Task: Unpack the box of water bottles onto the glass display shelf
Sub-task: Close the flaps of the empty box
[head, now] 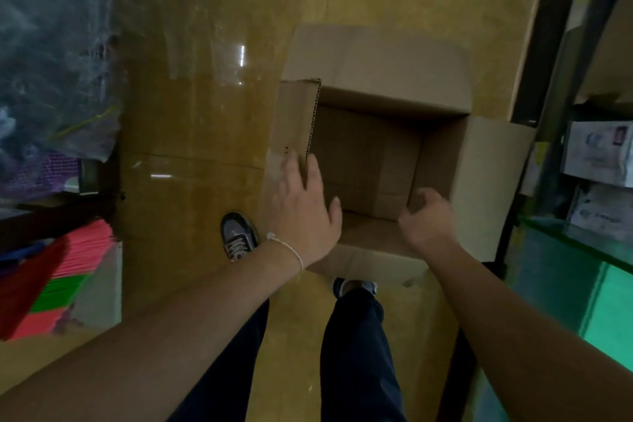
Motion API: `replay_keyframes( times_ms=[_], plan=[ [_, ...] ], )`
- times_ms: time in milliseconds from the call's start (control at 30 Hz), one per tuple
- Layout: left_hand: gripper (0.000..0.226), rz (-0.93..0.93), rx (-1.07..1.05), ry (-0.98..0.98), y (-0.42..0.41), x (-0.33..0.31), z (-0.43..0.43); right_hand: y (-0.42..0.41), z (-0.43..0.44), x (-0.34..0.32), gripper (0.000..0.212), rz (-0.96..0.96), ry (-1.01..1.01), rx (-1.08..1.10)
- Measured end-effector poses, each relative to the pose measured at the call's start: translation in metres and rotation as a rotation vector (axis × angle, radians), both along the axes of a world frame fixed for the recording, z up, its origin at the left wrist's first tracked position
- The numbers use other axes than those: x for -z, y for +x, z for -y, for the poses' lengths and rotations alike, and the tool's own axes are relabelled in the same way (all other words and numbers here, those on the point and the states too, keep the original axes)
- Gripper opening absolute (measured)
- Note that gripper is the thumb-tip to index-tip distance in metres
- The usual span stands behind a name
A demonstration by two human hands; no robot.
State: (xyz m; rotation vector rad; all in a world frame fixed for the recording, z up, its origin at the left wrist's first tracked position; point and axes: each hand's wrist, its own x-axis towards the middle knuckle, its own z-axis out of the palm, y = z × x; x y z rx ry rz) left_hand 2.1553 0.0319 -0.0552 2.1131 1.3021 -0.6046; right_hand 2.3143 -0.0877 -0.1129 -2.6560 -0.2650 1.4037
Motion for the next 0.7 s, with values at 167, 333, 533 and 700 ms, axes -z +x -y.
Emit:
replay_keyframes(
  times_ms=[167,333,533,700],
  plan=[
    [0.078,-0.044,0.112,-0.087,0.03,0.043,0.024,0.02,0.03,0.009,0.057,-0.023,-0.005,0.051],
    [0.074,-0.132,0.182,-0.166,0.041,0.086,0.021,0.029,0.052,0.026,0.059,-0.007,0.017,0.114],
    [0.073,-0.248,0.212,-0.186,0.053,0.113,0.015,0.038,0.073,0.039,0.048,0.093,0.063,0.125],
    [0.071,-0.175,0.37,-0.118,0.08,0.1,0.046,0.05,0.089,0.04,0.057,0.091,0.055,0.184]
  ],
)
